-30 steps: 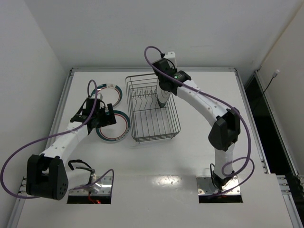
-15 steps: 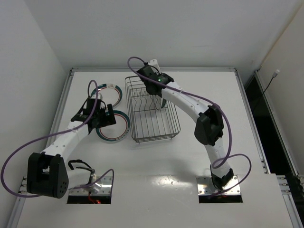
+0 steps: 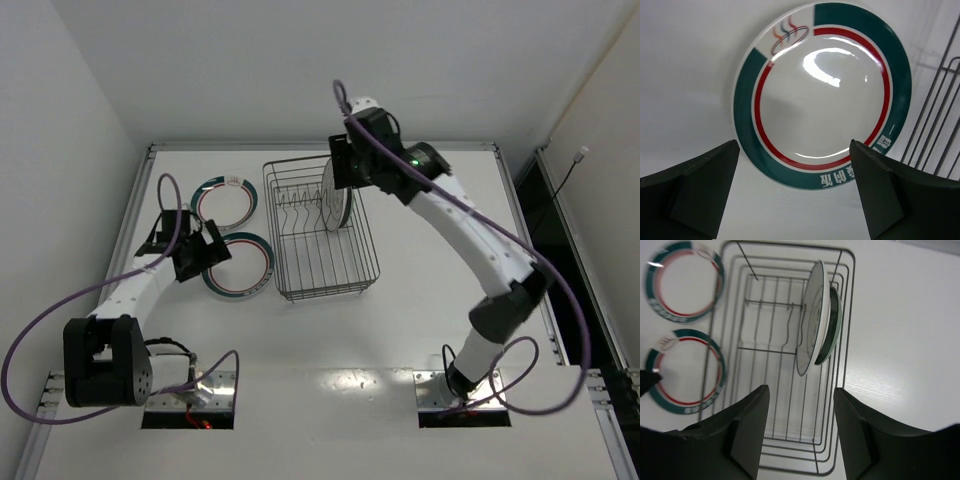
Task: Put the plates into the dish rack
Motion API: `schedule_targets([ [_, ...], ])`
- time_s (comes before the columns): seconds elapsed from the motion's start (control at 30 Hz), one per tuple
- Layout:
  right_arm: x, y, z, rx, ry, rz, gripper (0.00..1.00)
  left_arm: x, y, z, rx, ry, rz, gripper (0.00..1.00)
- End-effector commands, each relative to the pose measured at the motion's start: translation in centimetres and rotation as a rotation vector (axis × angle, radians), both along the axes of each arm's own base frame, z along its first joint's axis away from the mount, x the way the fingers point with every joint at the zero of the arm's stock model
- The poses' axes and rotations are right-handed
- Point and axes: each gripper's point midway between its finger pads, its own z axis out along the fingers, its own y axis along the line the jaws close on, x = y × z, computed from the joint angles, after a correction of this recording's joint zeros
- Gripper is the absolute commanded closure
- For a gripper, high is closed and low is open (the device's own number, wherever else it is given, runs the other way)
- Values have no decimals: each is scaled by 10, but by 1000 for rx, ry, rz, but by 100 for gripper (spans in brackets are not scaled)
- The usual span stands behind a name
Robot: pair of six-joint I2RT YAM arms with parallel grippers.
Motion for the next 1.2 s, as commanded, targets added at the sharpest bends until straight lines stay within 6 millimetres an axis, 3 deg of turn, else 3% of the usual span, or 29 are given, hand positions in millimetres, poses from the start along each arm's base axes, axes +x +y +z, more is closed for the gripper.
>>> schedule_targets([
  [0.0, -28, -1, 44, 113, -68, 87, 49, -8, -9, -9, -206, 22, 72, 10],
  [0.1, -39, -7, 45, 113, -55, 97, 49, -21, -4, -28, -317, 51, 165, 11],
  [0.13, -41, -5, 34, 104, -27, 108, 49, -23, -4, -33, -330, 61, 170, 13],
  [0.23, -45, -13, 31, 119, -12, 101, 49, -31, -7, -51, -382, 91, 195, 17],
  [0.33, -47, -16, 36, 140, -19, 109, 49, -39, -8, -69, -424, 138, 235, 30],
  [0.43, -48, -18, 40, 155, -20, 113, 49, -38, -9, -73, -448, 138, 240, 73],
  [0.47, -45, -22, 40, 155, -21, 101, 49, -38, -9, -73, -448, 138, 240, 94],
  [0.5, -43, -26, 40, 155, -22, 92, 49, -36, -9, -70, -448, 136, 239, 100],
  [0.53, -44, -24, 40, 160, -18, 100, 49, -38, -6, -70, -428, 155, 242, 100],
  [0.63, -43, -28, 38, 174, -1, 94, 49, -18, 14, -32, -328, 52, 245, 100],
  [0.7, -41, -29, 42, 186, -6, 95, 49, 4, 28, 14, -266, -70, 247, 100],
  [0.77, -42, -30, 46, 199, -1, 104, 49, 6, 36, 33, -230, -58, 265, 100],
  [0.8, -42, -30, 46, 200, -1, 104, 49, 19, 40, 59, -181, -107, 269, 100],
  [0.93, -37, -25, 52, 278, 10, 151, 49, 34, 45, 95, -145, -181, 247, 100],
  [0.97, -37, -23, 43, 304, 41, 161, 49, 39, 42, 105, -143, -209, 234, 100],
  [1.0, -34, -13, 51, 388, 33, 246, 47, 41, 42, 109, -143, -218, 233, 100],
  [1.07, -47, -2, 55, 521, 72, 345, 42, 46, 43, 121, -140, -247, 230, 100],
  [1.1, -43, 2, 66, 578, 31, 376, 36, 46, 40, 122, -156, -247, 215, 100],
  [1.17, -45, 0, 60, 697, 99, 395, 31, 56, 30, 139, -199, -310, 160, 100],
])
